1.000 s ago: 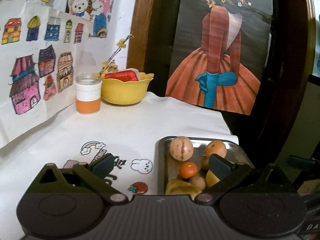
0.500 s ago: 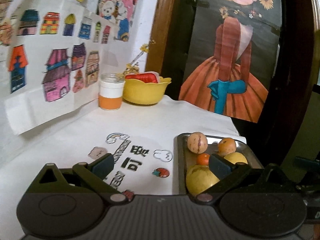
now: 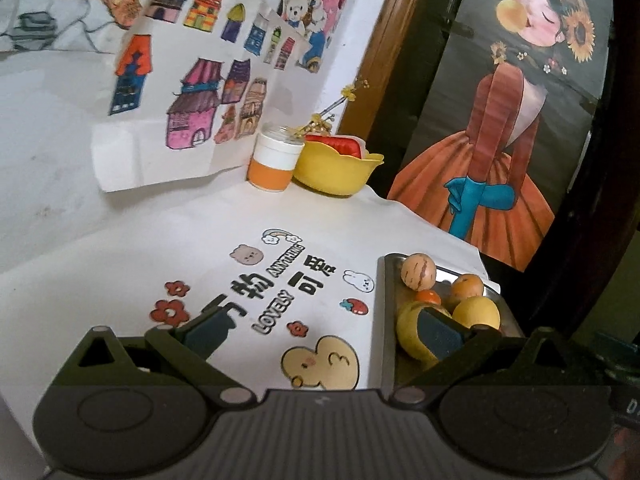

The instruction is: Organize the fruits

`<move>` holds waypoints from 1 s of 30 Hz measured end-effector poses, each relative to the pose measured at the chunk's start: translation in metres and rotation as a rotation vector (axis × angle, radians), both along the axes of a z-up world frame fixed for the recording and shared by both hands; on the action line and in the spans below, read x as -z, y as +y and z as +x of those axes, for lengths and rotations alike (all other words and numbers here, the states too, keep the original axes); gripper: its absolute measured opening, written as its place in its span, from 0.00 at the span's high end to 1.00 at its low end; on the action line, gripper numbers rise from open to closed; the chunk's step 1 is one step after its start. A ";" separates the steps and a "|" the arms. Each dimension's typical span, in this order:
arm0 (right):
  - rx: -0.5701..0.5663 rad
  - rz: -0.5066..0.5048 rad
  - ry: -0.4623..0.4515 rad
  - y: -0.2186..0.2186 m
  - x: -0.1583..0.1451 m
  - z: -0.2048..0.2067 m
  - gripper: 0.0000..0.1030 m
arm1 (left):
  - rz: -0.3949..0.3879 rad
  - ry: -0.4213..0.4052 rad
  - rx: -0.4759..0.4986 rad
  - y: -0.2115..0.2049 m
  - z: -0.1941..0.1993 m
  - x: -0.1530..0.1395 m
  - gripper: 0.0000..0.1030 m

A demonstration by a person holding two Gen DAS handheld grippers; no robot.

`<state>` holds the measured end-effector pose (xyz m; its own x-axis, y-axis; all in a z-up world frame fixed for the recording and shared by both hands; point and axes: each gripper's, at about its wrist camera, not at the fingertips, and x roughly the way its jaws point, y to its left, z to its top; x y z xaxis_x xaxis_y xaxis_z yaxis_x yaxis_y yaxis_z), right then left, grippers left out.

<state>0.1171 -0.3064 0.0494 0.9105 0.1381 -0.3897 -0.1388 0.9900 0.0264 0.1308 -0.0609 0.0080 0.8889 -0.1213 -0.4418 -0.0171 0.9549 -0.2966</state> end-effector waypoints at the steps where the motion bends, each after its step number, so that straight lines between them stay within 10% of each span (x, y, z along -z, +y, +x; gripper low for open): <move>1: 0.006 -0.003 -0.002 0.002 0.000 -0.003 0.01 | 0.017 -0.009 -0.002 0.000 -0.005 0.000 0.00; 30: 0.061 -0.034 -0.105 0.062 -0.004 -0.093 0.01 | 0.113 -0.103 -0.131 0.054 -0.086 0.002 0.00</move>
